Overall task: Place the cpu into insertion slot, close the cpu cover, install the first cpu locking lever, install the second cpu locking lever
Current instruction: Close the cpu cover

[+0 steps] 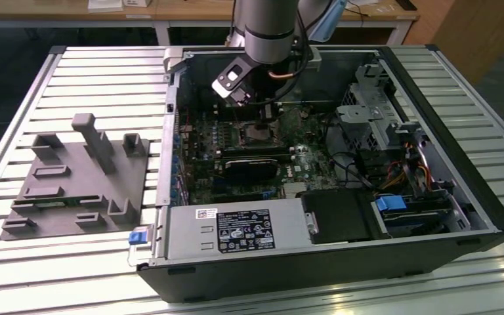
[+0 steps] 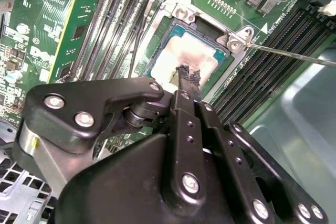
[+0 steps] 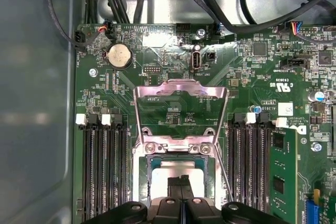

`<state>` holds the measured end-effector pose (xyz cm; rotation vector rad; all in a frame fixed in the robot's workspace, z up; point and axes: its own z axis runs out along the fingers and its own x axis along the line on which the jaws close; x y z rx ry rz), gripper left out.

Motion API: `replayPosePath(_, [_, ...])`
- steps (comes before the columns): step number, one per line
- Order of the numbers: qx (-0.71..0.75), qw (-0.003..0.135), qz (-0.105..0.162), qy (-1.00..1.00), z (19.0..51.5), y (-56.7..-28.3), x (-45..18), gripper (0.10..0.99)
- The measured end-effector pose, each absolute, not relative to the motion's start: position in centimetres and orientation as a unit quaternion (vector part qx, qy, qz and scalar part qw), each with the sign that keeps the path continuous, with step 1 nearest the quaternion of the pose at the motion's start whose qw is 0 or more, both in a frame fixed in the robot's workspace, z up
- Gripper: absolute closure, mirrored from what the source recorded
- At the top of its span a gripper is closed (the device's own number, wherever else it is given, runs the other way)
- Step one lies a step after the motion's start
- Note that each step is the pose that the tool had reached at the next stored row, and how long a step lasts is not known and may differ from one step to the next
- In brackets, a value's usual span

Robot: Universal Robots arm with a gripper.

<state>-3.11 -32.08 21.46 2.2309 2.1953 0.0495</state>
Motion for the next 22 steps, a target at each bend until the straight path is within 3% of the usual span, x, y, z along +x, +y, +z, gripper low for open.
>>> replayPosePath(22, [0.713, 0.006, 0.016, 0.701, 24.3, -32.1, -3.1, 0.98])
